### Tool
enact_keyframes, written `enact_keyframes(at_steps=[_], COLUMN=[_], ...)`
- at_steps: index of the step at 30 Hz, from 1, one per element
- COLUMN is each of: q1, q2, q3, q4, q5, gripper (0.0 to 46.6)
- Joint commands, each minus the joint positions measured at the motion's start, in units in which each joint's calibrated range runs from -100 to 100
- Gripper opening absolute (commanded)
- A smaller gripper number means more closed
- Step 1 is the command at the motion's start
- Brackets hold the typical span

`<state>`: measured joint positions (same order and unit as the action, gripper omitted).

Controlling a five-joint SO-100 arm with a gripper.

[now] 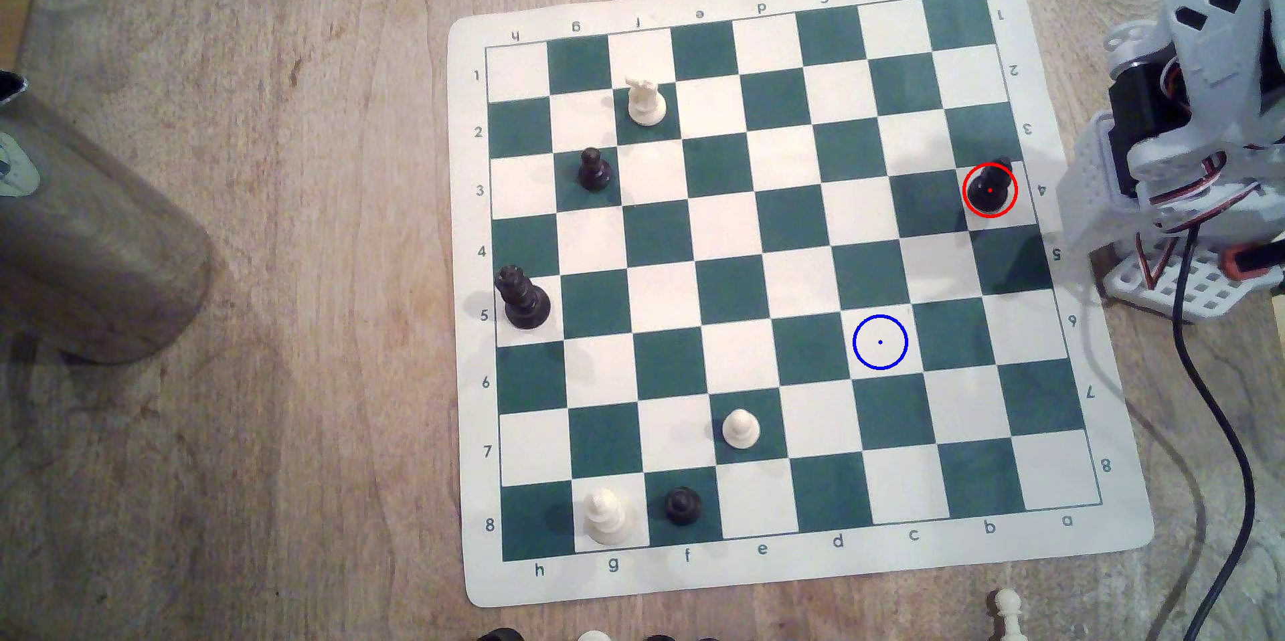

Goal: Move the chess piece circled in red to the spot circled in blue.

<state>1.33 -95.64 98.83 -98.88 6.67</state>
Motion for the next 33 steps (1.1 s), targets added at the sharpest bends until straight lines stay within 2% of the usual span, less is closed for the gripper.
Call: enact_keyframes(at_steps=[1, 4, 9, 10, 13, 15, 20, 23, 26, 27, 28, 29, 33], q1=[2.07, 2.54, 3.95, 5.20, 7.78, 10.60, 11.93, 15.53, 15.68, 15.68, 14.75, 13.26, 12.56], q2=[-0.11, -0.11, -0.03, -0.03, -0.03, -0.03, 0.06, -0.03, -0.03, -0.03, -0.03, -0.03, -0.03], q3=[0.99, -2.00, -14.33, -20.77, -30.92, -39.53, -51.05, -57.66, -58.30, -57.85, -56.76, -56.49, -52.59], q4=[5.27, 18.21, 45.65, 60.31, 84.06, 107.89, 140.57, 157.77, 165.55, 166.86, 167.93, 168.58, 173.99], q5=[-0.73, -0.73, -0.73, -0.83, -1.03, -1.12, -1.17, -1.17, -5.57, -7.03, -7.03, -7.03, -7.72], gripper=[0.2, 0.2, 0.2, 0.2, 0.2, 0.2, 0.8, 1.0, 1.2, 3.5, 3.1, 0.2, 0.2])
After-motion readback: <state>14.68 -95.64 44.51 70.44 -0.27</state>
